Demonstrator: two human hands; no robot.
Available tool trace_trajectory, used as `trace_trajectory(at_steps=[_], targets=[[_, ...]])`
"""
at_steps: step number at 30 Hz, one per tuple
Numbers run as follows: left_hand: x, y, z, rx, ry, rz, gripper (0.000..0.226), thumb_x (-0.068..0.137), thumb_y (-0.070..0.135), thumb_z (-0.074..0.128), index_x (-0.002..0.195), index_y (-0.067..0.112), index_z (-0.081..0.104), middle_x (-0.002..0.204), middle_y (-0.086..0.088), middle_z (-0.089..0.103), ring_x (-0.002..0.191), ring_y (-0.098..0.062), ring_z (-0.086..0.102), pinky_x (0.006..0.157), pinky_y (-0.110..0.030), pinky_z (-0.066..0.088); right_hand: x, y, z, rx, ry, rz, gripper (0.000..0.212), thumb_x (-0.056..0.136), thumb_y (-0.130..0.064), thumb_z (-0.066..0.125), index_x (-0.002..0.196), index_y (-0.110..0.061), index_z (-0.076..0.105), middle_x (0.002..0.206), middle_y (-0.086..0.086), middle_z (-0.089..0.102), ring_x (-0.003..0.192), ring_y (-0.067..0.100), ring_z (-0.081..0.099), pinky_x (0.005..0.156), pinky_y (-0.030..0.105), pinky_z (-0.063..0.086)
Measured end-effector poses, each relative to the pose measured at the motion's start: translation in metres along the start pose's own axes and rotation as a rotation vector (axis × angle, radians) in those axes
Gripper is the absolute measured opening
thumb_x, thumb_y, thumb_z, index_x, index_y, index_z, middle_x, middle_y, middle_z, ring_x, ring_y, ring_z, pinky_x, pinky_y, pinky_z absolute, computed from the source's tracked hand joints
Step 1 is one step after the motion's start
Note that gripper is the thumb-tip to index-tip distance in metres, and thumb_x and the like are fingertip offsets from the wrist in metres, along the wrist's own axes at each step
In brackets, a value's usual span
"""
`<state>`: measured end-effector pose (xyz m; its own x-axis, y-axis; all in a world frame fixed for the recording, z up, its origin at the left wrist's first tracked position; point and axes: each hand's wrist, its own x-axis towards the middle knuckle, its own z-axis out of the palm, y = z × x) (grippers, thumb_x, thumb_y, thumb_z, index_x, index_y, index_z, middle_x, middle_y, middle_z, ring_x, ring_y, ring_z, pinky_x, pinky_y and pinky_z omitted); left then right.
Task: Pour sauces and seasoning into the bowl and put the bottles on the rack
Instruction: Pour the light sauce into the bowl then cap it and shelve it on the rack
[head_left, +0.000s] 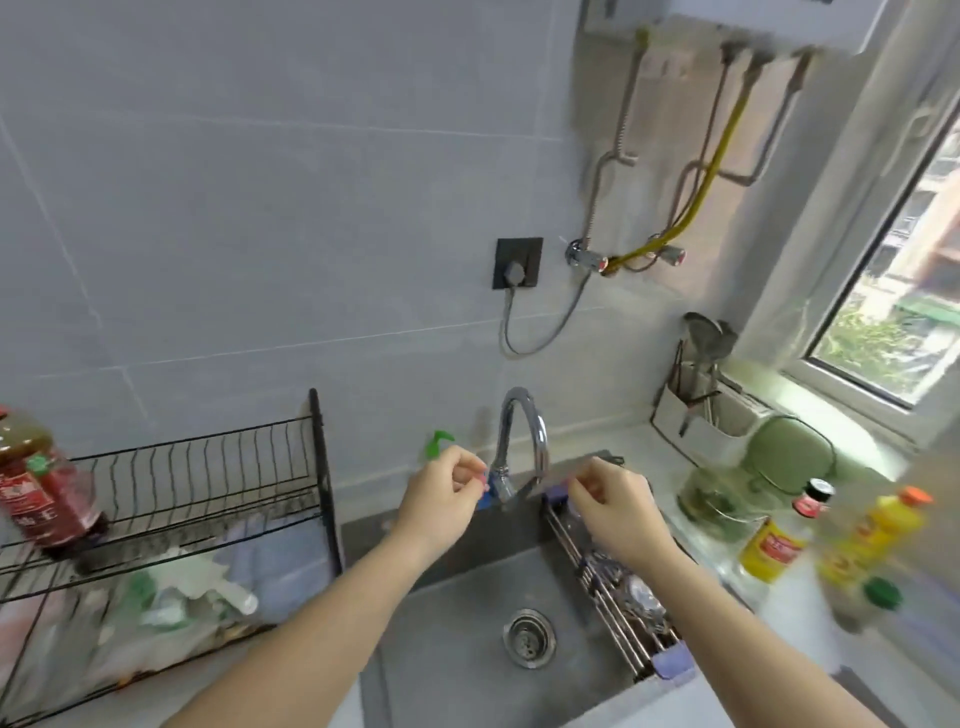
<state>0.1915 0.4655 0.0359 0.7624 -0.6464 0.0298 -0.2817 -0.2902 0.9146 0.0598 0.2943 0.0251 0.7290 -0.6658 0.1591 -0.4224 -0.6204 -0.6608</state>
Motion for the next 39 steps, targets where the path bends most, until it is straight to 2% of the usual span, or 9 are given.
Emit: trace_trajectory(at_steps=[5,9,14,16,20,24,30,34,39], targets=[[0.009,0.062,0.162,-0.005,-0.236,0.071,0.013,0.094,0.012,0.057,0.09,0.024,0.061,0.089,-0.003,0.07,0.085,-0.018,0.07,0.077,-0.029,0.055,-0.034,0.12,-0.111,-0.055,0.121,0.13,0.013,0.089,-0.027,0.062,0.081,-0.018,0.066,0.074,-0.006,0.069,0.068,0.013,0.063,0.068,0.035,0.052],[0.002,0.097,0.273,0.027,-0.421,0.102,0.011,0.092,0.015,0.06,0.088,0.024,0.061,0.089,-0.004,0.072,0.086,-0.022,0.07,0.081,-0.036,0.055,-0.067,0.202,-0.189,-0.065,0.216,0.295,0.015,0.09,-0.024,0.062,0.079,-0.015,0.068,0.073,-0.008,0.069,0.071,0.017,0.066,0.07,0.036,0.053],[0.007,0.122,0.351,0.035,-0.541,0.119,0.009,0.092,0.01,0.058,0.096,0.018,0.062,0.091,-0.005,0.071,0.077,-0.014,0.069,0.072,-0.022,0.051,-0.084,0.267,-0.239,-0.043,0.289,0.417,0.015,0.09,-0.022,0.06,0.08,-0.012,0.066,0.076,-0.002,0.071,0.073,0.017,0.065,0.066,0.03,0.048],[0.017,0.126,0.369,0.045,-0.565,0.123,0.009,0.092,0.012,0.058,0.099,0.016,0.063,0.093,-0.003,0.071,0.081,-0.014,0.071,0.075,-0.024,0.052,-0.08,0.283,-0.243,-0.044,0.303,0.437,0.016,0.091,-0.022,0.06,0.081,-0.011,0.066,0.078,0.001,0.07,0.073,0.018,0.064,0.062,0.025,0.044],[0.05,0.129,0.4,0.049,-0.599,0.117,0.007,0.092,0.014,0.059,0.098,0.016,0.062,0.092,-0.003,0.072,0.08,-0.014,0.071,0.078,-0.028,0.055,-0.056,0.304,-0.246,-0.09,0.229,0.441,0.015,0.089,-0.028,0.059,0.083,-0.016,0.066,0.08,-0.003,0.071,0.075,0.018,0.065,0.071,0.04,0.054],[0.095,0.134,0.43,0.002,-0.608,0.069,0.009,0.093,0.013,0.058,0.1,0.016,0.062,0.095,-0.007,0.071,0.076,-0.013,0.069,0.06,-0.014,0.05,-0.012,0.316,-0.262,-0.103,0.245,0.449,0.013,0.089,-0.026,0.061,0.086,-0.014,0.067,0.081,-0.003,0.071,0.076,0.018,0.066,0.074,0.039,0.055],[0.142,0.122,0.447,0.03,-0.607,0.036,0.006,0.09,0.015,0.063,0.093,0.019,0.061,0.086,0.0,0.069,0.079,-0.017,0.068,0.075,-0.032,0.056,0.053,0.334,-0.258,-0.074,0.215,0.407,0.009,0.087,-0.029,0.065,0.089,-0.02,0.064,0.075,-0.01,0.065,0.073,0.017,0.064,0.074,0.04,0.056],[0.16,0.113,0.438,0.062,-0.538,-0.018,0.009,0.09,0.009,0.061,0.095,0.016,0.061,0.091,-0.008,0.071,0.084,-0.022,0.068,0.069,-0.021,0.05,0.085,0.347,-0.237,-0.134,0.089,0.345,0.031,0.084,-0.038,0.067,0.107,-0.018,0.062,0.089,-0.007,0.061,0.077,0.014,0.059,0.075,0.039,0.055],[0.174,0.108,0.426,0.067,-0.421,-0.055,0.009,0.09,0.012,0.063,0.097,0.017,0.063,0.091,-0.005,0.072,0.086,-0.021,0.07,0.076,-0.025,0.051,0.123,0.363,-0.213,-0.256,-0.139,0.276,0.055,0.077,-0.051,0.069,0.124,-0.028,0.051,0.114,-0.003,0.051,0.098,0.021,0.06,0.081,0.041,0.055]])
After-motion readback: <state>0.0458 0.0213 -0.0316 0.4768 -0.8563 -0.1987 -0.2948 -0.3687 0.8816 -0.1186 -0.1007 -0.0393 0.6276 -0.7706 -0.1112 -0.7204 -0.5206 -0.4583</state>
